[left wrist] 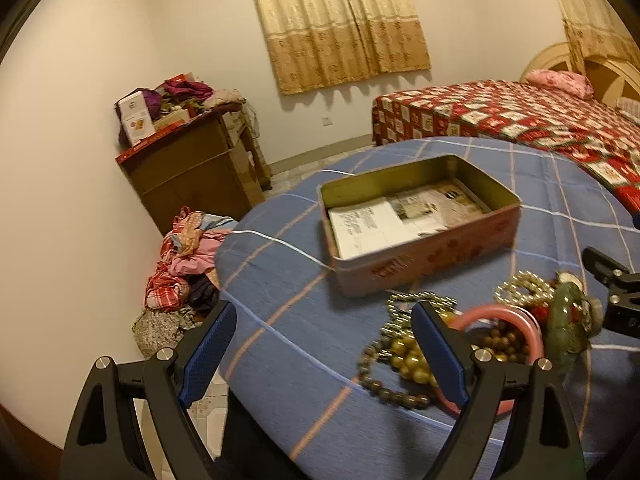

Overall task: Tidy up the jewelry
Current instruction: 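Grasp the gold bead necklace with the left tool and lift it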

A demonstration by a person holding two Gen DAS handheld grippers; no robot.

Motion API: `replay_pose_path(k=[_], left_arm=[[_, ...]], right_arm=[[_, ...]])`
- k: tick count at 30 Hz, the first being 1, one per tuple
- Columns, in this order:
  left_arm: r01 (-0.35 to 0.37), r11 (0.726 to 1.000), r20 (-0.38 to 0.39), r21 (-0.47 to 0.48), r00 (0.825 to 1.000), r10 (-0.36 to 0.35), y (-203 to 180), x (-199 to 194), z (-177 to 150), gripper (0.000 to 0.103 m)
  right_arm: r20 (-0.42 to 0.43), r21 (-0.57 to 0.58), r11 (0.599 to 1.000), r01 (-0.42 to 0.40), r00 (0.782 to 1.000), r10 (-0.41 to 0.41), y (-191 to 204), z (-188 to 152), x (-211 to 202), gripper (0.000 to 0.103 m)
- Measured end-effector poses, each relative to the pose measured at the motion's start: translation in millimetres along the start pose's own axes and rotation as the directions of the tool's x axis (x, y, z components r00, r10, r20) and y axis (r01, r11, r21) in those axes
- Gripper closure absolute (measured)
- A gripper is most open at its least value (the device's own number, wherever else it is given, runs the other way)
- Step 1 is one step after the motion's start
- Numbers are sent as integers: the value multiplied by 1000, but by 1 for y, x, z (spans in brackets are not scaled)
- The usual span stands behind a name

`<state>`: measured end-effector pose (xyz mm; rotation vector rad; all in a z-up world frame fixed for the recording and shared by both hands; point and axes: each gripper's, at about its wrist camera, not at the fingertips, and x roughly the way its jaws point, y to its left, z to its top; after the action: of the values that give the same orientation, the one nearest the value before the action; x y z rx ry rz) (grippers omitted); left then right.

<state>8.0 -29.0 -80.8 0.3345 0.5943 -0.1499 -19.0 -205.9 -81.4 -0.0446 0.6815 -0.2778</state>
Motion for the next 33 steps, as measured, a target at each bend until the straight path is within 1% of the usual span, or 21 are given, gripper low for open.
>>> replay_pose_path(k=[1, 4, 6, 11, 13, 14, 15, 16, 17, 19, 22, 23, 29, 33], left_arm=[[1, 1000, -3, 6, 1000, -1, -3, 0, -1, 14], [35, 999, -21, 8, 999, -35, -13, 1, -2, 14], [52, 998, -30, 25, 998, -52, -21, 2, -4, 14], [89, 995, -65, 39, 994, -87, -29, 12, -9, 14], [118, 993, -86, 28, 990, -116, -30, 17, -12, 14], [137, 990, -85, 18, 987, -135, -29, 17, -14, 17], [158, 987, -82, 11, 984, -156, -28, 17, -15, 23], [181, 983, -80, 6, 980, -180, -28, 16, -15, 42], [206, 979, -80, 3, 975, -205, -28, 16, -15, 67], [251, 968, -84, -2, 964, -251, -29, 14, -15, 86], [290, 957, -73, -2, 955, -289, -30, 10, -16, 93], [300, 954, -68, -5, 952, -299, -29, 8, -15, 93], [301, 954, 6, -2, 954, -301, -18, -9, -1, 93], [286, 958, 82, 12, 955, -286, -11, -30, 14, 93]], right_arm=[[-2, -5, 1000, 3, 1000, -3, 2, -1, -1, 0], [0, -22, 1000, 22, 1000, -22, 6, -3, -4, 0], [7, -29, 999, 34, 999, -34, 7, -4, -6, 0], [8, -31, 999, 34, 999, -34, 6, -5, -6, 0], [3, -29, 999, 30, 1000, -30, 6, -6, -4, 0], [2, -29, 999, 29, 1000, -29, 6, -6, -4, 0], [2, -29, 999, 29, 1000, -29, 6, -6, -3, 0], [2, -29, 999, 28, 1000, -28, 6, -6, -3, 0], [1, -29, 999, 27, 1000, -27, 6, -6, -3, 0], [3, -31, 999, 27, 1000, -27, 7, -7, -3, 0], [3, -37, 999, 27, 1000, -27, 8, -8, -3, 0], [3, -38, 999, 27, 1000, -27, 9, -8, -3, 0], [8, -31, 999, 32, 999, -31, 7, -8, -3, 0], [15, -20, 999, 33, 999, -32, 3, -7, -4, 0]])
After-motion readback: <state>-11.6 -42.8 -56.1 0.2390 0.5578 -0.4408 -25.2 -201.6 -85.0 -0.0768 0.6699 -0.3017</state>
